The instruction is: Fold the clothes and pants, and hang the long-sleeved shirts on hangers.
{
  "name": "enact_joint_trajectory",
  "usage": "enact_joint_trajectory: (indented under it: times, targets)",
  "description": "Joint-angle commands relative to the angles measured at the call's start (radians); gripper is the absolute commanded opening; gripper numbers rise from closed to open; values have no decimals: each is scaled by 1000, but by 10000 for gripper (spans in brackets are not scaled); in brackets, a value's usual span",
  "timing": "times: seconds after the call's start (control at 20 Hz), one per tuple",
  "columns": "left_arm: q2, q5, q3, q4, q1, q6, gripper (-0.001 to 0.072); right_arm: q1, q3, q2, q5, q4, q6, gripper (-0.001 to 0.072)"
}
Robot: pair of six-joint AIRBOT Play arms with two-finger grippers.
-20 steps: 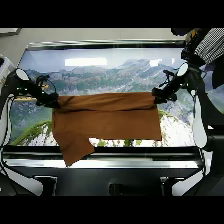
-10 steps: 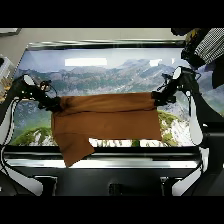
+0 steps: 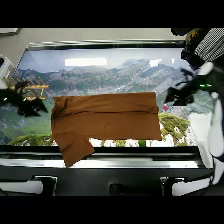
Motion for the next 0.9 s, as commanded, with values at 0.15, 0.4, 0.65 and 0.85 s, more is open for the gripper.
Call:
enact_joint_trajectory:
  times: [0.15,0.4,0.65,0.85]
  targets:
    - [420,103,-610,-176,135,-4,508,-164,-349,251,-89,156,-68,480]
    - [507,178,-821,-224,129,2,508,-161,-491,323,-122,196,-67,478]
    - [503,259,-916,-250,79,8,507,-161,-521,367,-126,231,-66,477]
    - [500,314,-941,-317,20,8,507,-161,-521,382,-123,241,-62,476]
